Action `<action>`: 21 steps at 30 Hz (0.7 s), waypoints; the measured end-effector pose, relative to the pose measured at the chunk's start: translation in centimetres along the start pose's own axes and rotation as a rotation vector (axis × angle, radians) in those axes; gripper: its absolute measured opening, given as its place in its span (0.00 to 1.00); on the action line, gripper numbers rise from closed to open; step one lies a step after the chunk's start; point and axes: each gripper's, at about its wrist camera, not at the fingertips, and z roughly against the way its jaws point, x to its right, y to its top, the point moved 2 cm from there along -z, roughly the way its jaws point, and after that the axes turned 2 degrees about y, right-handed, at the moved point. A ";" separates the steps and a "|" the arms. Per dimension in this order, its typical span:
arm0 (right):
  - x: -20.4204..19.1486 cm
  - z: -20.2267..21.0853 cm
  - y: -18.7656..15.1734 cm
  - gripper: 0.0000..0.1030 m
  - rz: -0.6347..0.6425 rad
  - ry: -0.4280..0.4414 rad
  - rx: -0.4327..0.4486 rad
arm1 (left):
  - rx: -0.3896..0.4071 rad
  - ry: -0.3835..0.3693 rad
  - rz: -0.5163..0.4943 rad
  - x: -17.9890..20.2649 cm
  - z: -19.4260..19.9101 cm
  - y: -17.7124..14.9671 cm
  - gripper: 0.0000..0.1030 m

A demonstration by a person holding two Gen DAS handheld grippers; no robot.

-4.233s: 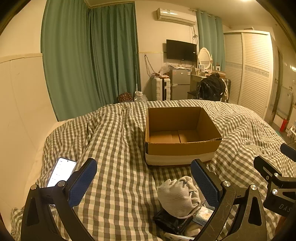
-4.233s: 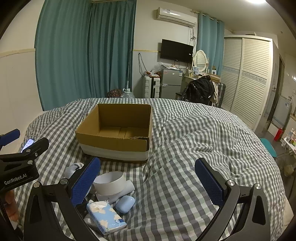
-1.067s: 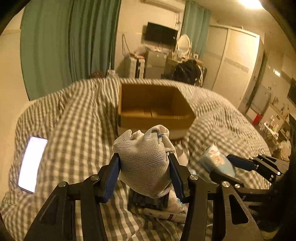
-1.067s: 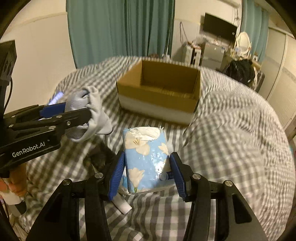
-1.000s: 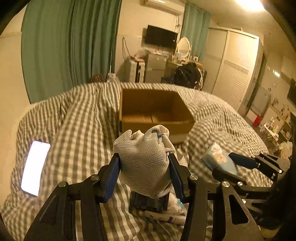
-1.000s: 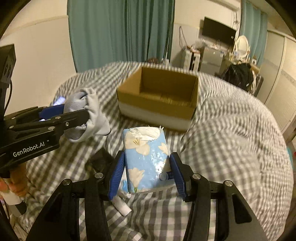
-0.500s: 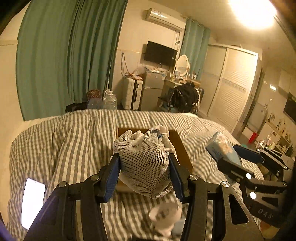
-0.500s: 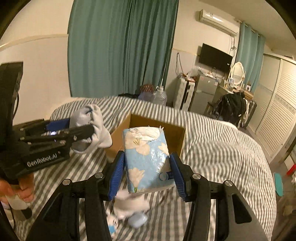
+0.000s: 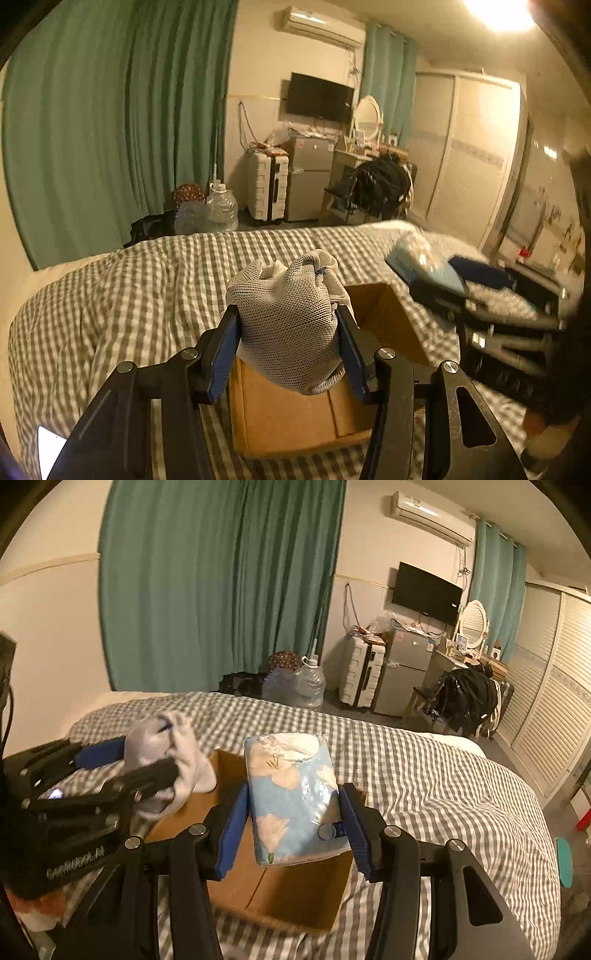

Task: Organize objects
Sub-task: 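Carry the sock into the box and open the left gripper while the right drops the tissue pack in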

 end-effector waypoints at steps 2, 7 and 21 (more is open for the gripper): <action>1.0 -2.0 0.3 0.48 -0.013 0.015 -0.018 | -0.018 0.015 -0.019 0.6 -1.4 -0.6 0.51; 3.0 -6.0 -0.4 0.48 -0.033 0.028 -0.057 | -0.088 0.009 -0.039 1.6 -4.8 -2.5 0.51; 4.0 -8.1 -2.6 0.62 -0.035 0.036 -0.070 | -0.160 0.042 -0.069 2.4 -6.4 -4.7 0.55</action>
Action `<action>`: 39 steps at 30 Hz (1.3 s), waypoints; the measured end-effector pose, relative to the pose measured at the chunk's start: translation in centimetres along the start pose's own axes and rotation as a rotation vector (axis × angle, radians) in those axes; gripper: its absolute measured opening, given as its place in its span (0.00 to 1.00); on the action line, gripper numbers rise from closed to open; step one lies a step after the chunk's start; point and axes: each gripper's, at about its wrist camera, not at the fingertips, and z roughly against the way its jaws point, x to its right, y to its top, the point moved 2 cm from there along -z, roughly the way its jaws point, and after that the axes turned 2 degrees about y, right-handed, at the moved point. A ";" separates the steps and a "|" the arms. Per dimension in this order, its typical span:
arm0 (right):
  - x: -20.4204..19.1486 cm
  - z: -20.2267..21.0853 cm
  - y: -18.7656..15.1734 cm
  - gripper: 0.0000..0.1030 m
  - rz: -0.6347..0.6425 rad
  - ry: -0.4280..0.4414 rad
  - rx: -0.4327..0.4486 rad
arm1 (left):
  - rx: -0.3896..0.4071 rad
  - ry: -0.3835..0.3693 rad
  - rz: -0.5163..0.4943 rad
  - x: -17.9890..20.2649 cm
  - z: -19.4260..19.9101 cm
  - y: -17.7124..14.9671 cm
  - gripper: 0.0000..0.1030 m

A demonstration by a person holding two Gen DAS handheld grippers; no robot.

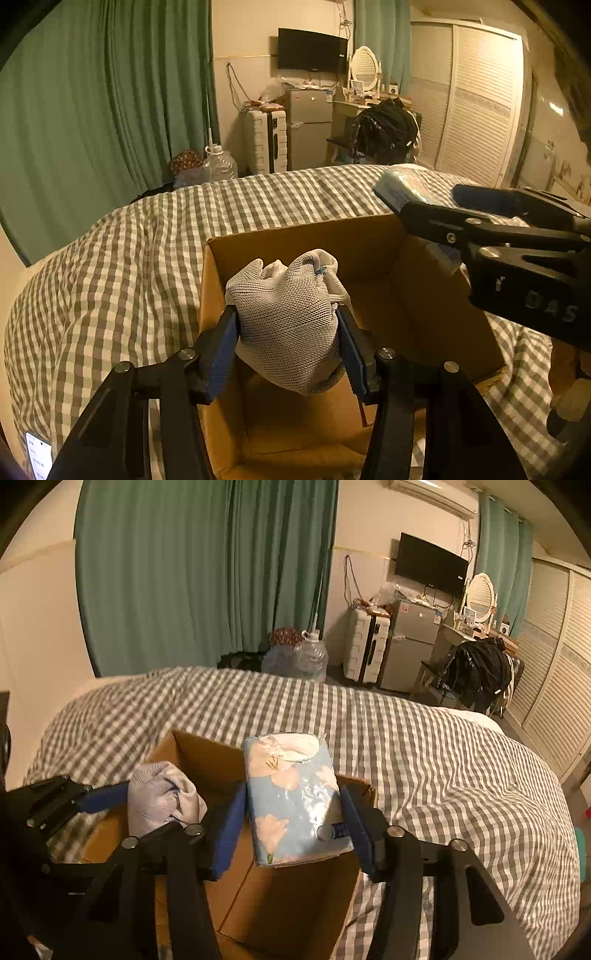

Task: Organize objects
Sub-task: 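Carry the sock into the box and open the left gripper while the right drops the tissue pack in, then move both grippers back from the box toward the remaining items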

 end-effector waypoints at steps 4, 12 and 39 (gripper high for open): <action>0.2 2.3 0.7 0.76 -0.040 -0.006 0.047 | 0.037 0.053 -0.005 -0.2 2.3 0.4 0.82; -1.3 11.2 2.6 0.79 -0.025 -0.033 0.125 | 0.132 0.068 0.007 0.2 10.8 1.3 0.91; -7.5 22.6 -10.3 0.88 0.156 -0.010 -0.016 | -0.011 0.142 0.034 -1.3 18.5 -14.3 0.99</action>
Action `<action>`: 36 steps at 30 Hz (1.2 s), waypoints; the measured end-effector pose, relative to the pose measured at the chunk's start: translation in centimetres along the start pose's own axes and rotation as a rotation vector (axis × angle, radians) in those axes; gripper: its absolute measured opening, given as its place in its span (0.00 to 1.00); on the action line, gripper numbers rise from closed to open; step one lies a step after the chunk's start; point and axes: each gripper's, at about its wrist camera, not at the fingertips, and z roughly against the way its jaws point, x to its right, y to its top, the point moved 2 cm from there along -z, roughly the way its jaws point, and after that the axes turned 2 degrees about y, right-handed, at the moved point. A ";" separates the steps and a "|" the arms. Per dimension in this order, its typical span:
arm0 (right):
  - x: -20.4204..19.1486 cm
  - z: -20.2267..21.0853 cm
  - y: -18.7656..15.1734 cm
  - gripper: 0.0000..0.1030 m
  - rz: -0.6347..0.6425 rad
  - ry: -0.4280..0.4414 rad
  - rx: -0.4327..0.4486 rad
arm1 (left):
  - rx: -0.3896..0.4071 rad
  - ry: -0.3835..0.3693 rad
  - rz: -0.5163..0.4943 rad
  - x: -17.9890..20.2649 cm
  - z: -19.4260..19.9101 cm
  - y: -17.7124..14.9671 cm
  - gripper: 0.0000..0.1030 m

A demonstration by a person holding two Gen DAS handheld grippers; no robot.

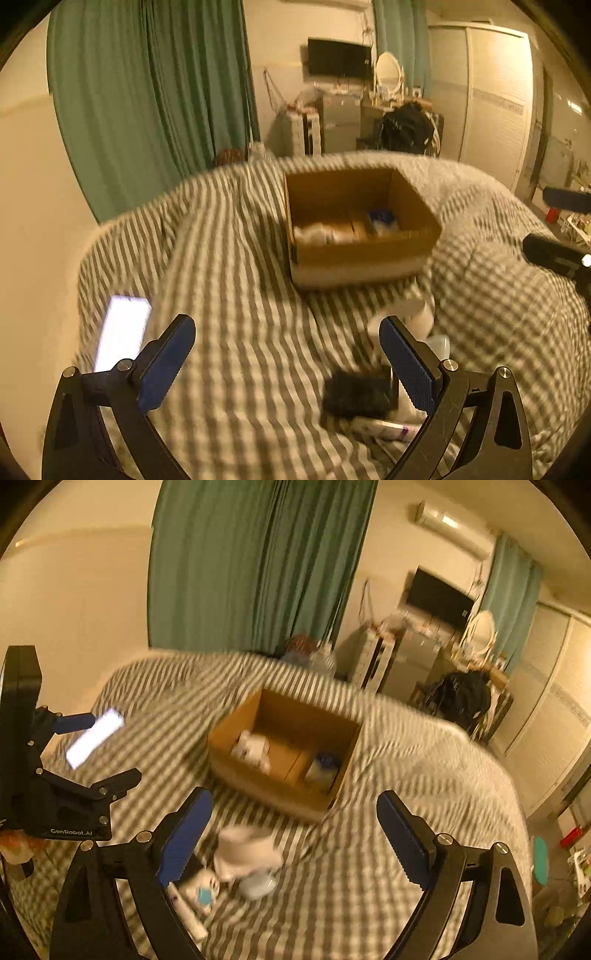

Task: Organize objects
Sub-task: 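Move both grippers back from the box toward the remaining items, then grasp the black hair-dryer nozzle with the left gripper while the right reaches for the pale blue earbud case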

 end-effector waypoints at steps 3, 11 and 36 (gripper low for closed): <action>0.1 -2.6 -2.7 0.88 0.001 0.022 -0.069 | -0.074 -0.020 0.005 1.2 -1.9 -2.4 0.99; 1.2 -7.9 -7.0 0.88 -0.032 0.061 -0.182 | -0.217 -0.072 -0.046 4.7 -5.9 -6.4 0.99; -2.3 -13.9 -9.7 0.88 0.132 0.122 -0.341 | -0.164 -0.086 -0.060 4.7 -5.4 -5.6 0.74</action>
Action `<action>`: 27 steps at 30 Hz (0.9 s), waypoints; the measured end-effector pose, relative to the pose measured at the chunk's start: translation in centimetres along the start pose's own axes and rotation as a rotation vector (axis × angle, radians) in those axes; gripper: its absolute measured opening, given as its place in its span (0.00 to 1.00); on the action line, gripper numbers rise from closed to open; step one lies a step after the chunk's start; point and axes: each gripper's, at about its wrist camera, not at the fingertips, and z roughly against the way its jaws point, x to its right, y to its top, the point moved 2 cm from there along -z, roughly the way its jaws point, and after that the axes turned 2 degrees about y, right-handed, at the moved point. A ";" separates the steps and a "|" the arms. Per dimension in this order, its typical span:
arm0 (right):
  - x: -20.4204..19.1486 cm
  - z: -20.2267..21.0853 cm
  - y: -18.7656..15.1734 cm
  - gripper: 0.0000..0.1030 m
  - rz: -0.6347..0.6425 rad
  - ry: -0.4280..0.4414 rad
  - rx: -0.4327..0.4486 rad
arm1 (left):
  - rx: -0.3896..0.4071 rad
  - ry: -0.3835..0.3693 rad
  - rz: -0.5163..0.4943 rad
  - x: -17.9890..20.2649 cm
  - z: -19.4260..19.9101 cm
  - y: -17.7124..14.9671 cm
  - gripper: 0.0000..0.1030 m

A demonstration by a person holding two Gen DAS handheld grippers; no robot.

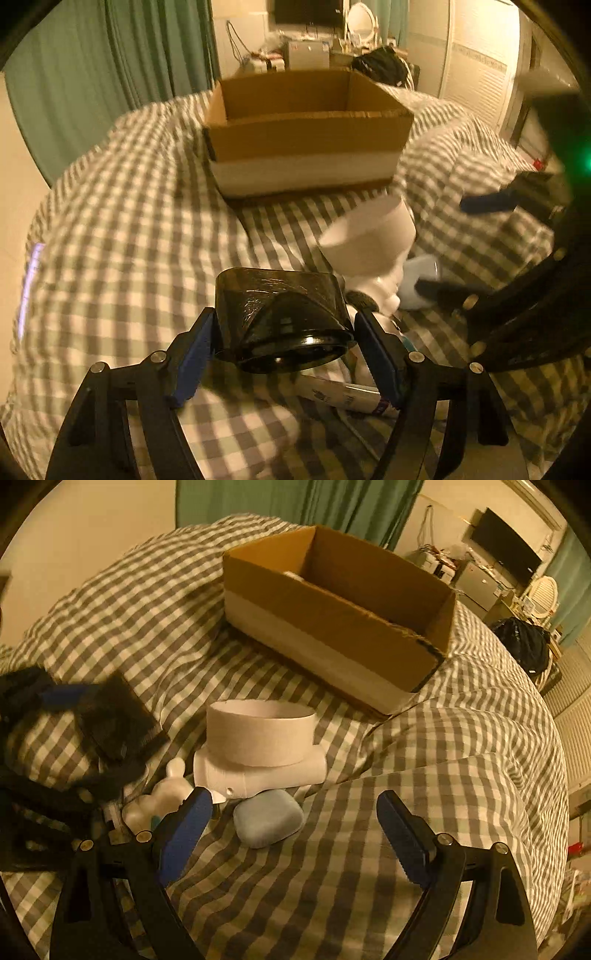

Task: Organize objects
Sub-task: 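Grasp the black hair-dryer nozzle with the left gripper while the right reaches for the pale blue earbud case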

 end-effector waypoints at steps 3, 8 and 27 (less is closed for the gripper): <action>-0.6 -1.1 0.2 0.88 0.030 -0.003 -0.054 | 0.018 0.034 0.002 -0.8 0.6 0.4 0.74; -2.5 -3.5 0.6 0.84 0.119 -0.003 -0.141 | 0.027 0.071 0.032 -2.4 0.8 0.7 0.74; -3.0 -4.1 0.7 0.25 0.156 0.021 -0.190 | 0.021 0.060 0.063 -3.6 1.1 -0.2 0.74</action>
